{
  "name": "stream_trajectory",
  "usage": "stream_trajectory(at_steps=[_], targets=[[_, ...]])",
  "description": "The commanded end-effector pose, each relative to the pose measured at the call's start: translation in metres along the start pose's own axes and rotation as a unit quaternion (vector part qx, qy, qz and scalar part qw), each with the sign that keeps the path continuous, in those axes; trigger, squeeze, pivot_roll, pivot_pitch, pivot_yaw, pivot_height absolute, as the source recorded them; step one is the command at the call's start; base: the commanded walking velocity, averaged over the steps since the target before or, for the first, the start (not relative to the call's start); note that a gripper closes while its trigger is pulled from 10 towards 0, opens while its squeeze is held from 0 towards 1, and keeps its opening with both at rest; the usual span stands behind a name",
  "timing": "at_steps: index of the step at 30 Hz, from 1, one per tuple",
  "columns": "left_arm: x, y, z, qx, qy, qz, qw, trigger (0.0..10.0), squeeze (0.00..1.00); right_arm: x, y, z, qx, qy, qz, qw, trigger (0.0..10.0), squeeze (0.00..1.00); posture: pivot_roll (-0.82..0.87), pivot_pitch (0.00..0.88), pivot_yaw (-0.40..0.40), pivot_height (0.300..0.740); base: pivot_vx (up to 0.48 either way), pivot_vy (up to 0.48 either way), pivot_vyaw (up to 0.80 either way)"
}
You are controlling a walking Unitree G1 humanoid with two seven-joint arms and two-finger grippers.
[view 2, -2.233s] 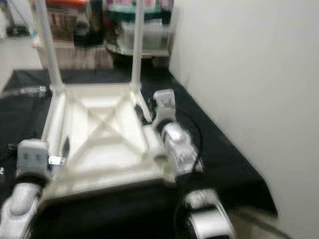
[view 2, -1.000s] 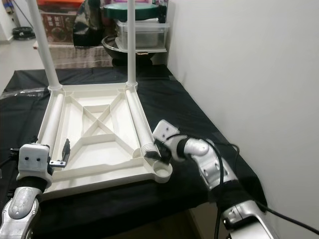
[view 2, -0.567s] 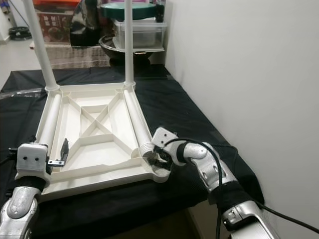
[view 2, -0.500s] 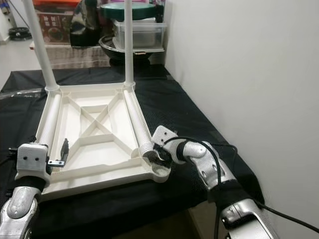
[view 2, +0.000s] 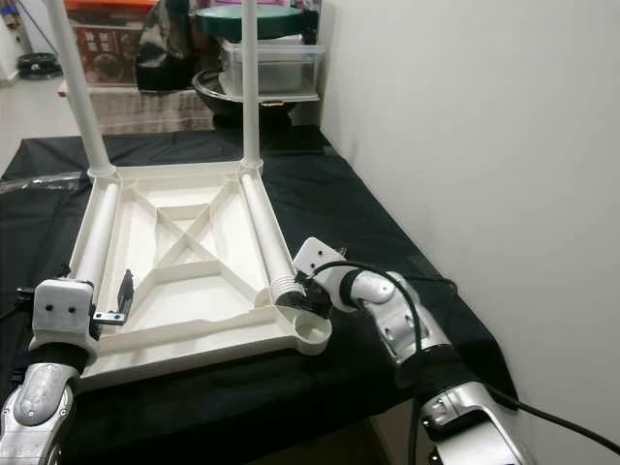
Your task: Building children table
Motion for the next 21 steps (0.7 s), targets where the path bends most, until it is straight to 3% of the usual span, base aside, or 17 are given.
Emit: stream_trajectory(at_steps=[1, 3, 7, 9, 16, 19, 21], targets=[[0.001, -0.001, 0.004, -0.003, -0.004, -0.001, 1.000, 10.0, 0.00, 0.001, 0.009, 0.005, -0.012, -0.034, 0.026, 0.999, 0.0, 0.00, 0.05, 0.000, -0.087, 0.740, 0.000, 0.000, 0.00], [0.001, -0.001, 0.004, -0.003, -0.004, -0.001, 1.000, 10.0, 0.00, 0.001, 0.009, 0.005, -0.012, -0.034, 0.026, 0.999, 0.0, 0.00, 0.05, 0.000, -0.087, 0.740, 0.000, 0.000, 0.00], [0.001, -0.001, 0.004, -0.002, -0.004, -0.001, 1.000, 10.0, 0.00, 0.004, 0.031, -0.016, 0.017, -0.050, 0.107, 0.993, 0.0, 0.00, 0.05, 0.000, -0.086, 0.740, 0.000, 0.000, 0.00], [0.001, -0.001, 0.004, -0.002, -0.004, -0.001, 1.000, 10.0, 0.00, 0.005, 0.033, -0.018, 0.019, -0.052, 0.113, 0.992, 0.0, 0.00, 0.05, 0.000, -0.086, 0.740, 0.000, 0.000, 0.00], [0.002, -0.001, 0.004, -0.002, -0.004, -0.001, 1.000, 10.0, 0.00, 0.001, 0.037, -0.012, 0.037, -0.073, 0.135, 0.987, 0.0, 0.00, 0.05, 0.000, -0.085, 0.740, 0.000, 0.000, 0.00], [0.005, -0.003, 0.002, -0.021, 0.001, -0.007, 1.000, 10.0, 0.00, -0.011, 0.062, -0.008, 0.072, -0.054, 0.217, 0.972, 0.0, 0.00, 0.04, 0.000, -0.079, 0.740, 0.000, 0.000, 0.00], [0.005, -0.003, 0.001, -0.029, 0.003, -0.010, 1.000, 10.0, 0.00, -0.015, 0.069, -0.008, 0.074, -0.046, 0.238, 0.967, 0.0, 0.00, 0.04, 0.000, -0.079, 0.740, 0.000, 0.000, 0.00]])
Point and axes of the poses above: a point about 5 cm out from each wrist's last joint towards the gripper, its own x axis pointing out of the wrist towards the gripper, its own y axis along the axis of the wrist's last joint, z = x × y, the point moved 5 cm from there along x, pointing out of the wrist towards the gripper, and after that the axes turned 13 degrees about x, right-handed, at the moved point
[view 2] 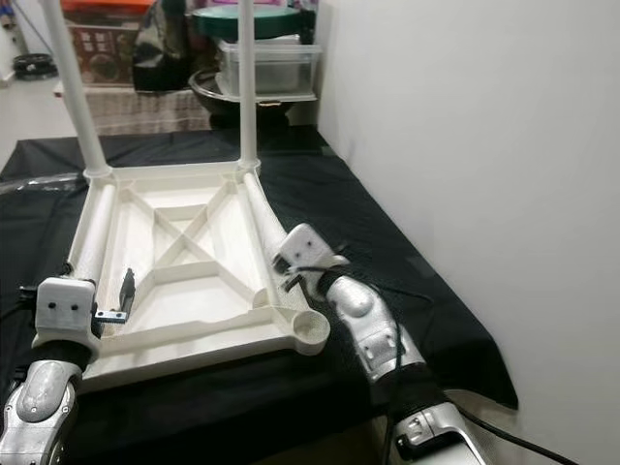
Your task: Building children table
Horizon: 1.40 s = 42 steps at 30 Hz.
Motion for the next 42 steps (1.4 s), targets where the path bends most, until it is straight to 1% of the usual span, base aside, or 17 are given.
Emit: stream_trajectory(at_steps=[1, 8, 10, 11, 13, 15, 16, 17, 18, 19, 20, 21, 26, 28, 30, 34, 42], targets=[[0.003, -0.005, -0.003, -0.035, 0.003, -0.015, 0.999, 10.0, 0.00, -0.001, 0.029, -0.017, 0.024, 0.063, 0.075, 0.995, 0.0, 0.00, 0.04, 0.000, -0.075, 0.740, 0.000, 0.000, 0.00], [0.007, -0.007, -0.012, -0.089, 0.018, -0.027, 0.995, 10.0, 0.00, -0.010, 0.061, -0.007, 0.064, 0.083, 0.143, 0.984, 0.0, 0.00, 0.04, 0.000, -0.076, 0.740, 0.000, 0.000, 0.00], [0.011, -0.004, -0.022, -0.183, 0.037, -0.030, 0.982, 10.0, 0.00, -0.019, 0.090, 0.008, 0.088, 0.086, 0.196, 0.973, 0.0, 0.00, 0.04, 0.000, -0.074, 0.740, 0.000, 0.000, 0.00], [0.011, -0.004, -0.022, -0.183, 0.037, -0.030, 0.982, 10.0, 0.00, -0.019, 0.090, 0.008, 0.088, 0.086, 0.196, 0.973, 0.0, 0.00, 0.04, 0.000, -0.074, 0.740, 0.000, 0.000, 0.00], [0.012, 0.018, -0.010, -0.371, -0.016, 0.000, 0.929, 10.0, 0.00, -0.023, 0.098, 0.007, 0.144, 0.115, 0.215, 0.959, 0.0, 0.00, 0.04, 0.000, -0.074, 0.740, 0.000, 0.000, 0.00], [0.010, 0.030, -0.005, -0.430, -0.046, 0.021, 0.901, 10.0, 0.00, -0.024, 0.097, 0.004, 0.163, 0.131, 0.217, 0.953, 0.0, 0.00, 0.04, 0.000, -0.074, 0.740, 0.000, 0.000, 0.00], [0.010, 0.030, -0.005, -0.430, -0.046, 0.021, 0.901, 10.0, 0.00, -0.024, 0.097, 0.004, 0.163, 0.131, 0.217, 0.953, 0.0, 0.00, 0.04, 0.000, -0.074, 0.740, 0.000, 0.000, 0.00], [0.007, 0.046, -0.002, -0.486, -0.078, 0.051, 0.869, 10.0, 0.00, -0.024, 0.092, -0.003, 0.188, 0.149, 0.212, 0.947, 0.0, 0.00, 0.04, 0.000, -0.076, 0.740, 0.000, 0.000, 0.00], [0.007, 0.046, -0.002, -0.486, -0.078, 0.051, 0.869, 10.0, 0.00, -0.024, 0.092, -0.003, 0.188, 0.149, 0.212, 0.947, 0.0, 0.00, 0.04, 0.000, -0.076, 0.740, 0.000, 0.000, 0.00], [0.002, 0.060, -0.002, -0.533, -0.108, 0.080, 0.835, 10.0, 0.00, -0.023, 0.084, -0.012, 0.239, 0.169, 0.203, 0.934, 0.0, 0.00, 0.04, 0.000, -0.079, 0.740, 0.000, 0.000, 0.00], [0.002, 0.060, -0.002, -0.533, -0.108, 0.080, 0.835, 10.0, 0.00, -0.023, 0.084, -0.012, 0.239, 0.169, 0.203, 0.934, 0.0, 0.00, 0.04, 0.000, -0.079, 0.740, 0.000, 0.000, 0.00], [-0.001, 0.068, -0.004, -0.569, -0.121, 0.098, 0.807, 10.0, 0.00, -0.022, 0.075, -0.024, 0.288, 0.189, 0.190, 0.919, 0.0, 0.00, 0.05, 0.000, -0.083, 0.740, 0.000, 0.000, 0.00], [-0.003, 0.073, -0.006, -0.608, -0.134, 0.111, 0.774, 10.0, 0.00, -0.025, 0.065, -0.040, 0.350, 0.225, 0.175, 0.892, 0.0, 0.00, 0.05, 0.000, -0.085, 0.740, 0.000, 0.000, 0.00], [-0.004, 0.077, -0.008, -0.634, -0.148, 0.118, 0.750, 10.0, 0.00, -0.041, 0.057, -0.062, 0.389, 0.306, 0.143, 0.857, 0.0, 0.00, 0.05, 0.000, -0.084, 0.740, 0.000, 0.000, 0.00], [-0.004, 0.077, -0.008, -0.634, -0.148, 0.118, 0.750, 10.0, 0.00, -0.041, 0.057, -0.062, 0.389, 0.306, 0.143, 0.857, 0.0, 0.00, 0.05, 0.000, -0.084, 0.740, 0.000, 0.000, 0.00], [-0.003, 0.075, -0.013, -0.665, -0.159, 0.114, 0.721, 10.0, 0.00, -0.064, 0.049, -0.075, 0.421, 0.388, 0.108, 0.813, 0.0, 0.00, 0.04, 0.000, -0.083, 0.740, 0.000, 0.000, 0.00], [-0.004, 0.072, -0.025, -0.688, -0.157, 0.113, 0.700, 10.0, 0.00, -0.092, 0.021, -0.089, 0.395, 0.460, 0.017, 0.795, 0.0, 0.00, 0.04, 0.000, -0.089, 0.740, 0.000, 0.000, 0.00]])
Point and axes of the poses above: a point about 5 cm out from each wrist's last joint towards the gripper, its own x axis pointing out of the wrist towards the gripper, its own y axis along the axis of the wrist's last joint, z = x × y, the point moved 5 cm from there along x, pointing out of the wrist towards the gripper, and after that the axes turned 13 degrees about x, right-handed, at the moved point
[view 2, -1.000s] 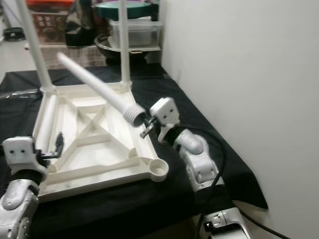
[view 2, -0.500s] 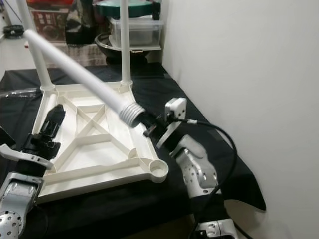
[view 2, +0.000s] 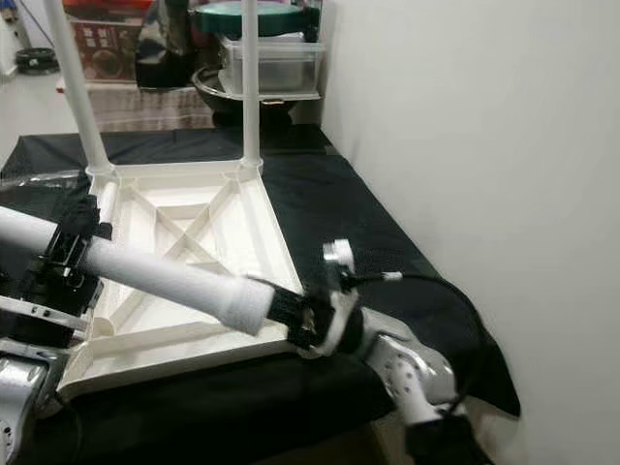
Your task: Building children table
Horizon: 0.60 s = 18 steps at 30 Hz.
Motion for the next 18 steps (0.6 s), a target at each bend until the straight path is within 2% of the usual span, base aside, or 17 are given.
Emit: stream_trajectory(at_steps=[1, 3, 6, 7, 8, 13, 18], targets=[[0.000, 0.006, 0.000, -0.011, -0.001, 0.006, 1.000, 10.0, 0.00, 0.000, -0.017, -0.007, 0.013, 0.035, -0.051, 0.998, 0.0, 0.00, 0.04, 0.000, -0.091, 0.740, 0.000, 0.000, 0.00], [0.000, 0.006, 0.000, -0.011, -0.001, 0.006, 1.000, 10.0, 0.00, 0.000, -0.017, -0.007, 0.013, 0.035, -0.051, 0.998, 0.0, 0.00, 0.04, 0.000, -0.091, 0.740, 0.000, 0.000, 0.00], [-0.002, 0.016, 0.004, -0.011, -0.013, 0.016, 1.000, 10.0, 0.00, -0.017, -0.015, 0.009, 0.009, 0.001, -0.073, 0.997, 0.0, 0.00, 0.05, 0.000, -0.100, 0.740, 0.000, 0.000, 0.00], [-0.002, 0.016, 0.004, -0.011, -0.013, 0.016, 1.000, 10.0, 0.00, -0.017, -0.015, 0.009, 0.009, 0.001, -0.073, 0.997, 0.0, 0.00, 0.05, 0.000, -0.100, 0.740, 0.000, 0.000, 0.00], [-0.004, 0.019, 0.006, -0.011, -0.017, 0.019, 1.000, 0.0, 0.00, -0.021, -0.013, 0.012, 0.007, -0.007, -0.079, 0.997, 0.0, 0.00, 0.05, 0.000, -0.102, 0.740, 0.000, 0.000, 0.00], [-0.008, 0.022, 0.011, -0.014, -0.031, 0.023, 0.999, 0.0, 0.00, -0.024, -0.010, 0.016, 0.004, -0.012, -0.084, 0.996, 0.0, 0.00, 0.06, 0.000, -0.104, 0.740, 0.000, 0.000, 0.00], [-0.010, 0.017, 0.019, -0.024, -0.048, 0.005, 0.999, 0.0, 0.00, -0.021, -0.008, 0.015, -0.004, -0.008, -0.084, 0.996, 0.0, 0.00, 0.06, 0.000, -0.099, 0.740, 0.000, 0.000, 0.00]])
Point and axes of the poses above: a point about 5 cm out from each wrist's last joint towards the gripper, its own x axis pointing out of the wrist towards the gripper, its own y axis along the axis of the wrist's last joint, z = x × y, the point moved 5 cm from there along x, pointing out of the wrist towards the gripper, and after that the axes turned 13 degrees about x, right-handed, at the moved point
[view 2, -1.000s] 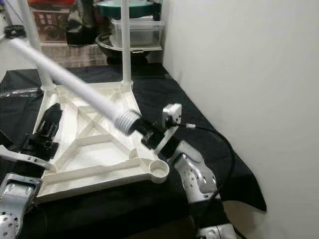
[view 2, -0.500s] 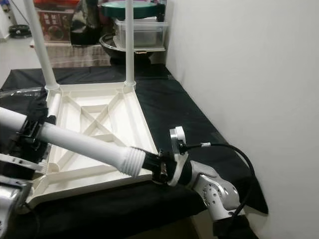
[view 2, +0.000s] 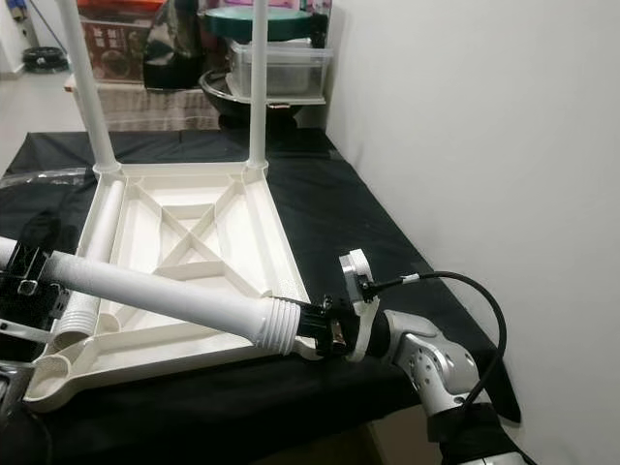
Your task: Building children table
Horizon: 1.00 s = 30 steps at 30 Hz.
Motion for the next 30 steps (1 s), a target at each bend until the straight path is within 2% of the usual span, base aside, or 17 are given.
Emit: stream_trajectory(at_steps=[1, 8, 9, 10, 12, 13, 18, 19, 21, 24, 25, 30], targets=[[0.005, -0.004, 0.017, -0.005, -0.042, -0.010, 0.999, 0.0, 0.00, 0.003, -0.009, 0.004, 0.007, -0.010, -0.029, 1.000, 0.0, 0.00, 0.06, 0.000, -0.099, 0.740, 0.000, 0.000, 0.00], [0.006, -0.006, 0.022, -0.010, -0.053, -0.023, 0.998, 0.0, 0.00, 0.004, -0.003, 0.008, -0.013, -0.018, -0.024, 0.999, 0.0, 0.00, 0.06, 0.000, -0.096, 0.740, 0.000, 0.000, 0.00], [0.006, -0.008, 0.025, -0.009, -0.059, -0.032, 0.998, 0.0, 0.00, 0.006, -0.001, 0.017, -0.027, -0.050, -0.028, 0.998, 0.6, 0.00, 0.05, 0.000, -0.094, 0.740, 0.000, 0.000, 0.00], [0.007, -0.013, 0.026, -0.003, -0.057, -0.047, 0.997, 0.0, 0.00, 0.008, 0.000, 0.021, -0.039, -0.068, -0.035, 0.996, 10.0, 0.00, 0.05, 0.000, -0.094, 0.740, 0.000, 0.000, 0.00], [0.008, -0.015, 0.026, 0.001, -0.055, -0.058, 0.997, 0.0, 0.00, 0.009, 0.001, 0.024, -0.046, -0.078, -0.040, 0.995, 10.0, 0.00, 0.05, 0.000, -0.094, 0.740, 0.000, 0.000, 0.00], [0.008, -0.019, 0.028, 0.015, -0.060, -0.073, 0.995, 10.0, 0.00, 0.011, 0.001, 0.023, -0.043, -0.073, -0.046, 0.995, 10.0, 1.00, 0.06, 0.000, -0.094, 0.740, 0.000, 0.000, 0.00], [0.008, -0.021, 0.033, 0.031, -0.072, -0.088, 0.993, 10.0, 0.00, 0.012, 0.004, 0.017, -0.034, -0.054, -0.050, 0.997, 10.0, 1.00, 0.06, 0.000, -0.095, 0.740, 0.000, 0.000, 0.00], [0.011, -0.014, 0.034, 0.036, -0.072, -0.082, 0.993, 10.0, 0.00, 0.009, 0.008, 0.014, -0.031, -0.042, -0.059, 0.997, 10.0, 1.00, 0.06, 0.000, -0.095, 0.740, 0.000, 0.000, 0.00], [0.011, -0.014, 0.034, 0.036, -0.072, -0.082, 0.993, 10.0, 0.00, 0.009, 0.008, 0.014, -0.031, -0.042, -0.059, 0.997, 10.0, 1.00, 0.06, 0.000, -0.095, 0.740, 0.000, 0.000, 0.00], [0.019, 0.008, 0.028, 0.041, -0.054, -0.050, 0.996, 10.0, 0.00, -0.018, 0.010, 0.022, -0.041, -0.058, -0.101, 0.992, 10.0, 1.00, 0.06, 0.000, -0.104, 0.740, 0.000, 0.000, 0.00], [0.021, 0.018, 0.026, 0.051, -0.044, -0.035, 0.997, 10.0, 0.00, -0.037, 0.009, 0.029, -0.048, -0.079, -0.122, 0.988, 10.0, 1.00, 0.06, 0.000, -0.109, 0.740, 0.000, 0.000, 0.00], [0.021, 0.022, 0.026, 0.058, -0.044, -0.028, 0.997, 10.0, 0.00, -0.048, 0.009, 0.032, -0.050, -0.092, -0.128, 0.986, 10.0, 1.00, 0.07, 0.000, -0.113, 0.740, 0.000, 0.000, 0.00]])
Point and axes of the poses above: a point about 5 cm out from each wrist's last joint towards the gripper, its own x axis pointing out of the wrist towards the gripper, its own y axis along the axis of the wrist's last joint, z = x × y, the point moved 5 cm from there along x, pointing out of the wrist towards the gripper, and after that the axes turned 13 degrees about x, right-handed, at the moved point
